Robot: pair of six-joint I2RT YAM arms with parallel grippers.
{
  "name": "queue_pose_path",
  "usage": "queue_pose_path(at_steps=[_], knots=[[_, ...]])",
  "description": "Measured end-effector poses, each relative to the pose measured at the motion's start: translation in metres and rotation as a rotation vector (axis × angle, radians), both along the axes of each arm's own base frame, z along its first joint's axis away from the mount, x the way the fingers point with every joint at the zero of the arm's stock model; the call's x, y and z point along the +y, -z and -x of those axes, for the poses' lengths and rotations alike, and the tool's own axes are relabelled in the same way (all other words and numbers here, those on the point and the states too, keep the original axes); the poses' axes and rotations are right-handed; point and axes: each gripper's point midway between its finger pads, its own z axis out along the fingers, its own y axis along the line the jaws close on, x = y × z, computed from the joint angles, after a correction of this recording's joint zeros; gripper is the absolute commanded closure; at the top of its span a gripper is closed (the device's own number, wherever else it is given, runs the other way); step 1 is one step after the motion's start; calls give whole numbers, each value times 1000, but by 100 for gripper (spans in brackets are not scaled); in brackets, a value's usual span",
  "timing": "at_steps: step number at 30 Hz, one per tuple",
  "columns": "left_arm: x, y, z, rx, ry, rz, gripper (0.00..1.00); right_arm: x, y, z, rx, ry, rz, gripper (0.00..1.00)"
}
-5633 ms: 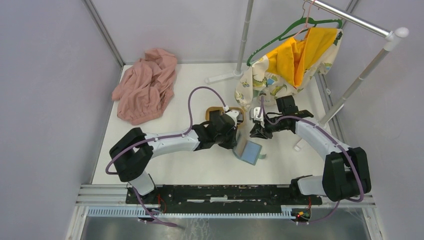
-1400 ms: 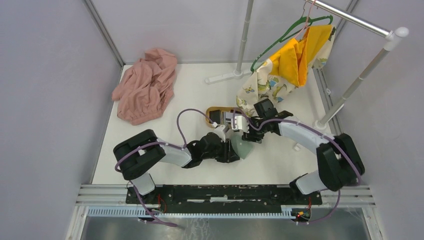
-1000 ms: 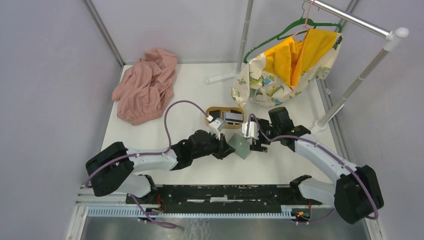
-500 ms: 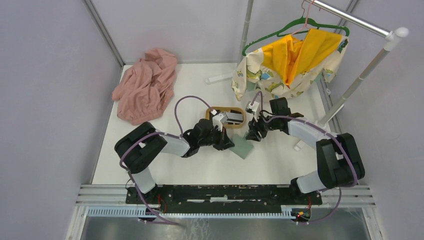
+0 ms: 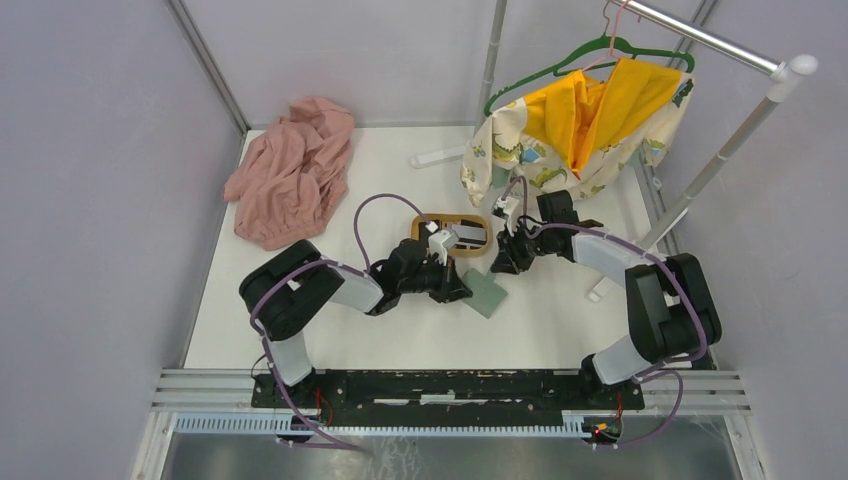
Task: Put the credit cards into the card holder
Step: Close the card holder at the center of the board.
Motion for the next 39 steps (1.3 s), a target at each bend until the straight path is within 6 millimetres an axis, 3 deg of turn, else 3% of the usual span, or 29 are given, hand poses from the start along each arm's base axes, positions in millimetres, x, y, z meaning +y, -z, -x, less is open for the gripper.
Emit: queue_pose_path(at_steps=[12, 22, 28, 39], knots=[[0, 2, -1, 1, 4, 7, 92, 0, 1, -6, 17, 21, -3, 84], [0, 2, -1, 1, 4, 7, 92, -3, 9, -9, 29, 35, 26, 83], [-1, 1, -1, 1, 5, 8, 93, -4, 10, -12, 22, 40, 35, 100], [0, 2, -1, 12, -4, 6, 95, -1, 5, -8, 26, 15, 9, 100]])
